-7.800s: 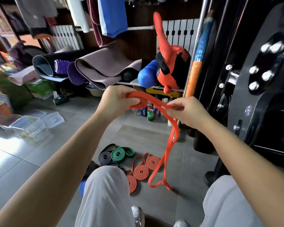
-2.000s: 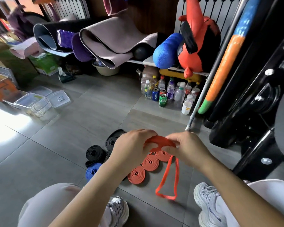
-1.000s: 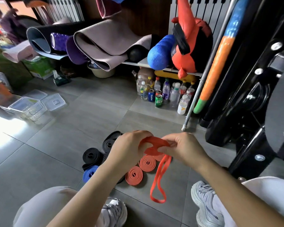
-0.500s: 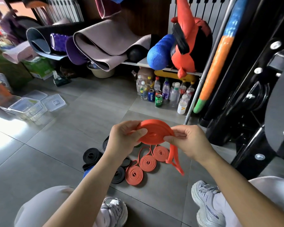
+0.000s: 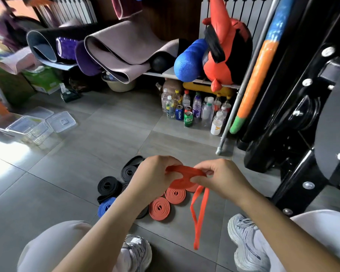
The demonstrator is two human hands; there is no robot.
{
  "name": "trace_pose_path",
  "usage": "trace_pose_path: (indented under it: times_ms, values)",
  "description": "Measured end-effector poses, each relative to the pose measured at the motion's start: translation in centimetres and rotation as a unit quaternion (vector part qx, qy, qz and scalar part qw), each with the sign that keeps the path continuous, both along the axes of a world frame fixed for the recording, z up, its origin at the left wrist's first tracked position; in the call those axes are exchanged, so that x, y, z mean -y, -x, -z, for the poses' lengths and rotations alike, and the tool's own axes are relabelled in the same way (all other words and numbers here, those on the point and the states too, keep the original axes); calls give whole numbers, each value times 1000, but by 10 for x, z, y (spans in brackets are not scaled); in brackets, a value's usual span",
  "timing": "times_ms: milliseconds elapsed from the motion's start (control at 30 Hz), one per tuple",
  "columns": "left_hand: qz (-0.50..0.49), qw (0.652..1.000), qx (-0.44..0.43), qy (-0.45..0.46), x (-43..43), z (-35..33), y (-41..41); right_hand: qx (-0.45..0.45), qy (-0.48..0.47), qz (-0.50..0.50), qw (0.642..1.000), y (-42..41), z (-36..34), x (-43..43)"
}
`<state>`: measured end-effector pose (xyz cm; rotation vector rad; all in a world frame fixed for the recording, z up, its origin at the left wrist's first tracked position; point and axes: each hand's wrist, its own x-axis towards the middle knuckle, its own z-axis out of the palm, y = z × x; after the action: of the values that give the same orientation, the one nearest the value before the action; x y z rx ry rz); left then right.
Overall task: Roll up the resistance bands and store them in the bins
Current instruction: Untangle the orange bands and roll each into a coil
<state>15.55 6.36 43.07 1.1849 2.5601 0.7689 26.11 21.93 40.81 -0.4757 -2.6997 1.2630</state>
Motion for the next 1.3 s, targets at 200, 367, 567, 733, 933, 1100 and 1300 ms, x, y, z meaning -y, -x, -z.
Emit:
trace_pose_path:
  times_ms: [200, 367, 567, 733, 933, 1100, 1300]
  values:
    - [-62, 984, 105, -132, 2, -5, 4, -36, 89, 35, 995, -1, -5, -9]
    - [-111, 915, 254, -292, 3, -10, 6, -92, 172, 20, 981, -3, -7, -10]
    - [-100, 894, 345, -268, 1, -15, 3, -143, 276, 36, 950, -3, -7, -5]
    - [37, 991, -27, -124, 8, 2, 6, -59, 226, 7, 972, -3, -1, -6]
    - [145, 982, -96, -71, 5, 15, 4, -40, 204, -17, 978, -3, 3, -4]
    - [92, 982, -32, -163, 3, 9, 6, -65, 260, -2, 963, -3, -6, -11]
    - [-7, 955, 74, -289, 3, 3, 8, -99, 272, 29, 957, -5, -9, -17]
